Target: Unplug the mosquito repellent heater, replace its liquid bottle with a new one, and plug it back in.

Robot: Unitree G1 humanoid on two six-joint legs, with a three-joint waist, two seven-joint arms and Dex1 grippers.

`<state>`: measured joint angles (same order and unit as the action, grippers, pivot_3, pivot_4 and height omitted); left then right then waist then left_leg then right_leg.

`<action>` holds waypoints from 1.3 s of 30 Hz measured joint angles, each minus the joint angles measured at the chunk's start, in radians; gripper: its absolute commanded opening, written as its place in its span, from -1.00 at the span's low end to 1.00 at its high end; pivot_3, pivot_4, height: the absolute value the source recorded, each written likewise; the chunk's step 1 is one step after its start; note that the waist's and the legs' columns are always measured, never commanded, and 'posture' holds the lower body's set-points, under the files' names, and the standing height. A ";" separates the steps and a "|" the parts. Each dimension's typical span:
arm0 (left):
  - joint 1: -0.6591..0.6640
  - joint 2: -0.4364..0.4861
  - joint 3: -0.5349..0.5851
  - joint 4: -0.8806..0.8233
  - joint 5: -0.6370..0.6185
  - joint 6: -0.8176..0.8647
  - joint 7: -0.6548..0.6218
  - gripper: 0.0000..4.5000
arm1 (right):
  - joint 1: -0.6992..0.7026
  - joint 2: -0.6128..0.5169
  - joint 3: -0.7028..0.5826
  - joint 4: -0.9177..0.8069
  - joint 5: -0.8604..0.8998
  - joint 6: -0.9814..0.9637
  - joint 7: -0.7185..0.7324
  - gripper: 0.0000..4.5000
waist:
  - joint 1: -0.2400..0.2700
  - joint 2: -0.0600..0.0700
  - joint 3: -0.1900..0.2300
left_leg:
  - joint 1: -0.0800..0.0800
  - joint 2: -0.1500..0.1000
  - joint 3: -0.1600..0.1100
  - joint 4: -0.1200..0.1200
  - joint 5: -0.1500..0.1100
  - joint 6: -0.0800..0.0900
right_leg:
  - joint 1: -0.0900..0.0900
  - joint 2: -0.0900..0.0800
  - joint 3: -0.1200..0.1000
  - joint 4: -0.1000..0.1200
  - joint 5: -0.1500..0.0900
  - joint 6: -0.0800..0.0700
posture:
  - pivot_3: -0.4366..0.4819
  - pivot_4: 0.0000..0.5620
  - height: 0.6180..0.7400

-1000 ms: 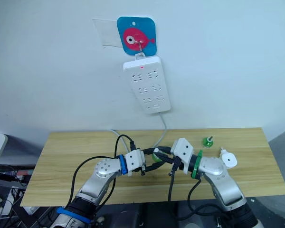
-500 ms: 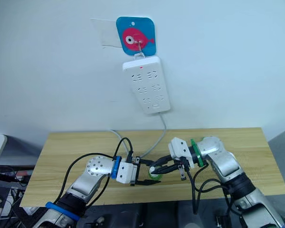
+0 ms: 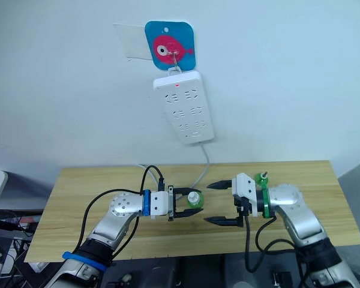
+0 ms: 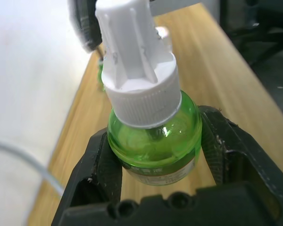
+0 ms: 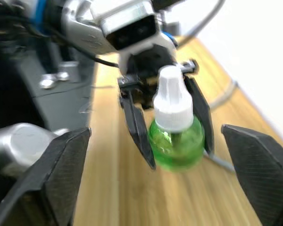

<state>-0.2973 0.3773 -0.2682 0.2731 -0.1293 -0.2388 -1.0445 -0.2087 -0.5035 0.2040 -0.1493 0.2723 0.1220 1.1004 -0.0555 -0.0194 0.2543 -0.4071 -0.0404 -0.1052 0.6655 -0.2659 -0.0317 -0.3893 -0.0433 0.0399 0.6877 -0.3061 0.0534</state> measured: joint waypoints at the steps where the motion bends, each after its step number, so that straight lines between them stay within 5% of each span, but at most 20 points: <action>1: 0.015 -0.014 0.012 -0.015 -0.007 0.032 0.032 -0.01 | 0.024 0.037 0.000 -0.020 -0.027 0.001 -0.071 0.98 | -0.002 0.000 0.000 | 0.000 0.000 0.000 0.000 0.000 0.000 | -0.001 0.001 0.000 0.001 0.000 0.000 | -0.14 -0.14 1.00; 9: 0.048 -0.071 0.040 -0.120 -0.026 0.188 0.167 -0.01 | 0.048 0.201 0.064 -0.094 -0.141 0.024 -0.347 0.98 | 0.002 0.000 0.000 | 0.000 0.000 0.000 0.000 0.000 -0.001 | 0.000 0.001 0.000 0.001 0.000 0.000 | -0.14 -0.12 1.00; 12: 0.048 -0.071 0.039 -0.121 -0.025 0.194 0.167 -0.01 | 0.064 0.211 0.083 -0.098 -0.145 0.031 -0.367 0.71 | 0.002 0.000 0.000 | 0.000 0.000 0.000 0.000 0.000 -0.001 | 0.000 0.001 0.000 0.001 0.000 0.000 | -0.15 -0.13 1.00; 20: 0.020 -0.068 0.032 -0.107 -0.023 0.191 0.136 -0.01 | 0.057 0.192 0.071 -0.086 -0.161 0.019 -0.387 -0.56 | 0.000 0.000 0.000 | 0.000 0.000 0.000 0.000 0.000 0.000 | 0.000 0.001 0.000 0.001 0.000 0.000 | -0.15 -0.12 1.00; 25: 0.024 -0.068 0.025 -0.107 -0.025 0.191 0.120 -0.01 | 0.057 0.171 0.071 -0.080 -0.153 0.002 -0.367 -0.56 | 0.000 0.000 0.000 | 0.000 0.000 0.000 0.000 0.000 0.000 | 0.000 0.001 0.000 0.000 0.000 0.000 | -0.16 -0.12 1.00; 31: 0.052 -0.010 -0.006 -0.161 -0.051 0.164 -0.003 -0.01 | -0.021 0.060 0.077 -0.056 -0.040 0.008 -0.131 -0.56 | -0.002 0.000 0.000 | 0.000 0.000 0.000 0.000 0.000 0.000 | 0.000 0.002 0.000 0.000 0.000 0.000 | -0.14 -0.12 1.00; 34: 0.062 0.078 -0.063 -0.214 -0.065 0.102 -0.154 -0.01 | -0.140 -0.013 0.142 -0.003 0.038 0.021 0.135 -0.56 | -0.005 0.000 0.000 | 0.002 0.001 0.001 -0.001 -0.001 0.001 | 0.002 0.002 0.001 -0.001 0.000 0.000 | -0.12 -0.13 1.00; 39: 0.045 0.109 -0.087 -0.216 -0.083 0.066 -0.273 -0.01 | -0.281 0.020 0.202 0.171 0.067 -0.038 0.382 -0.56 | -0.001 0.000 0.000 | 0.003 0.001 0.000 -0.001 -0.002 0.003 | 0.003 0.002 0.000 -0.002 0.000 0.000 | -0.09 -0.13 1.00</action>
<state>-0.2519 0.4861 -0.3555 0.0574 -0.2126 -0.1726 -1.3174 -0.4902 -0.4833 0.4057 0.0214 0.3390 0.0843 1.4823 -0.0570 -0.0190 0.2546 -0.4037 -0.0395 -0.1056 0.6643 -0.2675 -0.0289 -0.3859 -0.0413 0.0398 0.6854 -0.3063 0.0530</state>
